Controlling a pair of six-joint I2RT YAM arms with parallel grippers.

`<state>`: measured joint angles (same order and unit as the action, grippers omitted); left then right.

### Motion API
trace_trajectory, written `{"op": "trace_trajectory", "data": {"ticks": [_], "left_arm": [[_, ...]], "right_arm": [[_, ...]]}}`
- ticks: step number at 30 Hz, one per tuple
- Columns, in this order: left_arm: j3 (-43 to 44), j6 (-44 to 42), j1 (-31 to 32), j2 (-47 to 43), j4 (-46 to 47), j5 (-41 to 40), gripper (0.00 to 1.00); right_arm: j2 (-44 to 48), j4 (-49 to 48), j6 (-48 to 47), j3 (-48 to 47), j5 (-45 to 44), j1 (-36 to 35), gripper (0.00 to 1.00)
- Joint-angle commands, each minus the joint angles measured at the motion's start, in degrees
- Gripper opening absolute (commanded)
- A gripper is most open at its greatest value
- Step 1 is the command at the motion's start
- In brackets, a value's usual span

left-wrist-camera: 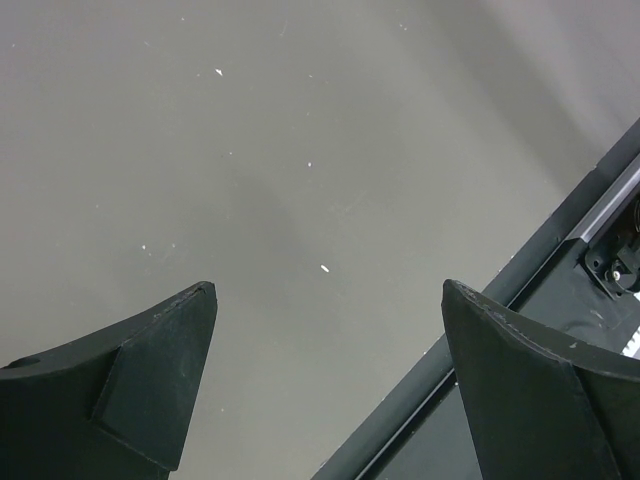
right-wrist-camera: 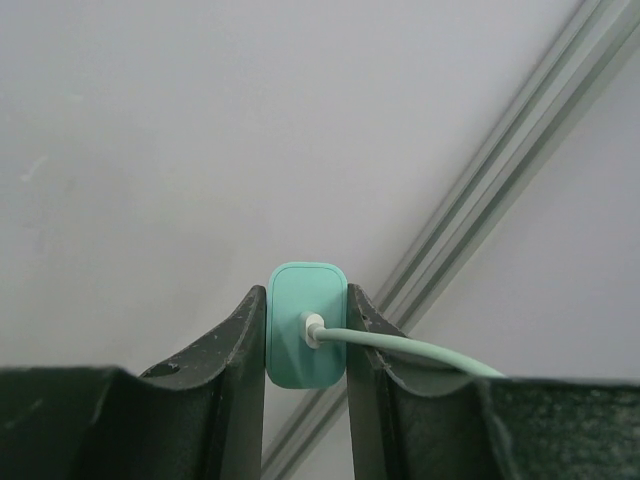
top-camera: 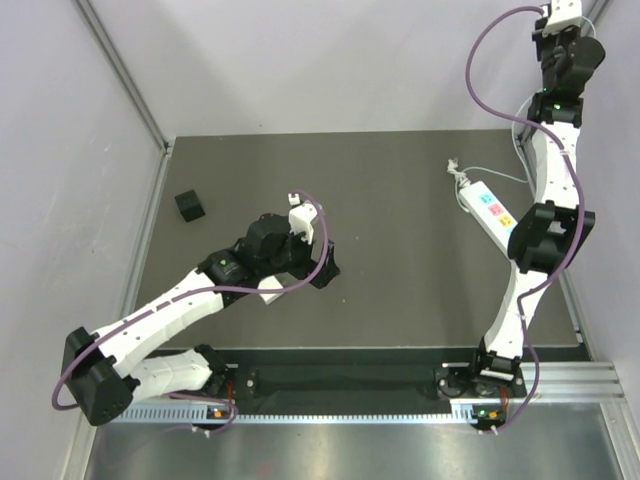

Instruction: Insert the plug

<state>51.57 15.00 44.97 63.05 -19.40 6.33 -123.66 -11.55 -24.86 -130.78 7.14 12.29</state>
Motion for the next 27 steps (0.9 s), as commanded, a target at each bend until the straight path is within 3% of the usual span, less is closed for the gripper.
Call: {"op": "trace_trajectory", "data": {"ticks": [1,6,11,19,21,23,27], "left_arm": [[2.0,-0.9,-0.1,-0.6,1.2,-0.8,0.99],[2.6,-0.6,-0.3,0.1,0.6,-2.1,0.99],[1.6,-0.6,-0.3,-0.6,1.0,-0.9,0.99],[2.2,0.9,-1.2,1.0,1.5,-2.6,0.99],[2.4,1.2,-1.6,1.1,1.7,-1.4,0.98],[2.6,1.4,-1.7,0.9,2.0,-0.2,0.98],[2.0,2.0,-1.7,-0.6,2.2,0.4,0.98]], "right_arm": [[0.4,-9.3,-1.3,-3.5,3.1,0.8,0.0],[1.0,-9.3,-8.7,-1.1,3.9,1.0,0.0],[-0.6,-17.3,-0.7,-4.0,7.2,2.2,0.0],[-3.6,-23.3,1.6,-7.7,8.4,1.9,0.0],[-2.6,-21.6,-0.4,-4.6,9.5,1.0,0.0],[1.0,-21.0,-6.3,4.4,9.5,-0.3,0.0],[8.9,-19.3,-9.3,20.7,9.6,-1.6,0.0]]}}
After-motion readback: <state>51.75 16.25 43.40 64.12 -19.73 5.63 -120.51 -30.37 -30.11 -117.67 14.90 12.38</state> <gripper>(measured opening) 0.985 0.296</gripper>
